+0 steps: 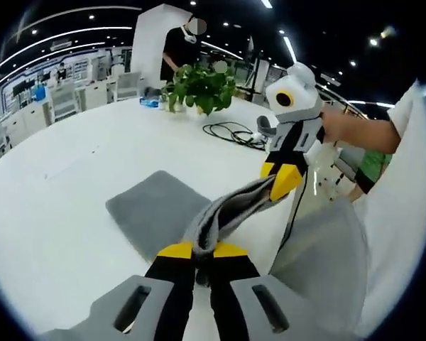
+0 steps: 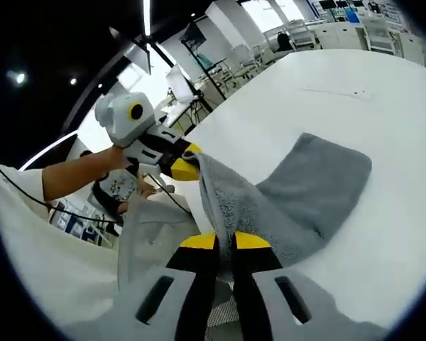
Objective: Fold the towel on the table until its edges align and the towel forms a compact rectangular stack.
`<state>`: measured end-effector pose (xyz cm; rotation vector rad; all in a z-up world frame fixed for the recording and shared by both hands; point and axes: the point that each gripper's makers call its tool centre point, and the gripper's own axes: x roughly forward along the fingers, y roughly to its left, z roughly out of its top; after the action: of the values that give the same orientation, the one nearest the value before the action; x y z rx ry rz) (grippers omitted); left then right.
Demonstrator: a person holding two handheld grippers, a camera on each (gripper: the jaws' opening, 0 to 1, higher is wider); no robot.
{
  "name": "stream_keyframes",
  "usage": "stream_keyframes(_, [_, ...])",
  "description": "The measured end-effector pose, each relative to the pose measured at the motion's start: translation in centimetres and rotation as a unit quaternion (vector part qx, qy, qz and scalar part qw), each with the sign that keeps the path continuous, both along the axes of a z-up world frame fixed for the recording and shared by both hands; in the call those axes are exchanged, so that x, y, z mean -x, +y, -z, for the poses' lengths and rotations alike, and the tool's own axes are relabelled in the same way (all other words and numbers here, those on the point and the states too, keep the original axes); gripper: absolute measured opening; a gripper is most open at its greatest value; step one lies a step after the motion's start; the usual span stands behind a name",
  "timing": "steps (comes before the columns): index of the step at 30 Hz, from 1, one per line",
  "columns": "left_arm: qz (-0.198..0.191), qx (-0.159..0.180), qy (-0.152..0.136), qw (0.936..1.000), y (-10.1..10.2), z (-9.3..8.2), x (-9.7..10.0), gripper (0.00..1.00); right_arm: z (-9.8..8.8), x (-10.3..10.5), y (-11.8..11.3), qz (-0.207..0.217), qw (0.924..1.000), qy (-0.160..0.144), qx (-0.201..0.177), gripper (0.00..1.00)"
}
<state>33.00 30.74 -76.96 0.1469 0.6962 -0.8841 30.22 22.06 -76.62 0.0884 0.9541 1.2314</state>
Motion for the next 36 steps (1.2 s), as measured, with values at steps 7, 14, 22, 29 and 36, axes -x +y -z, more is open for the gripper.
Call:
stream_keyframes(7, [-0.032,-0.008,-0.047,0.9983,-0.5,-0.5,-3.1,0.06,-0.2,-4.4,-0.4,0.040,0.9963,-0.072,0.026,0.05])
stream_keyframes(14, [-0.057,-0.002,-0.063,0.9964,-1.0,-0.5,-5.8,0.07,0.3,-8.0,-1.1,0.061,0.9862,-0.147,0.047,0.05])
stream_keyframes(22, [-0.074,-0.017,-0.072,0.9945,-1.2,0.9,-8.6,0.07,1.6,-11.3,-1.1,0.063,0.9731,-0.209,0.073,0.05])
stream_keyframes(29, [-0.083,-0.020,-0.065,0.9942,-1.2,1.8,-10.2,0.07,3.1,-13.7,-1.1,0.038,0.9573,-0.265,0.108,0.06])
stream_keyframes(36, [-0.091,-0.026,-0.055,0.9939,-0.8,3.6,-11.6,0.07,4.7,-15.4,-0.6,0.011,0.9489,-0.287,0.131,0.06])
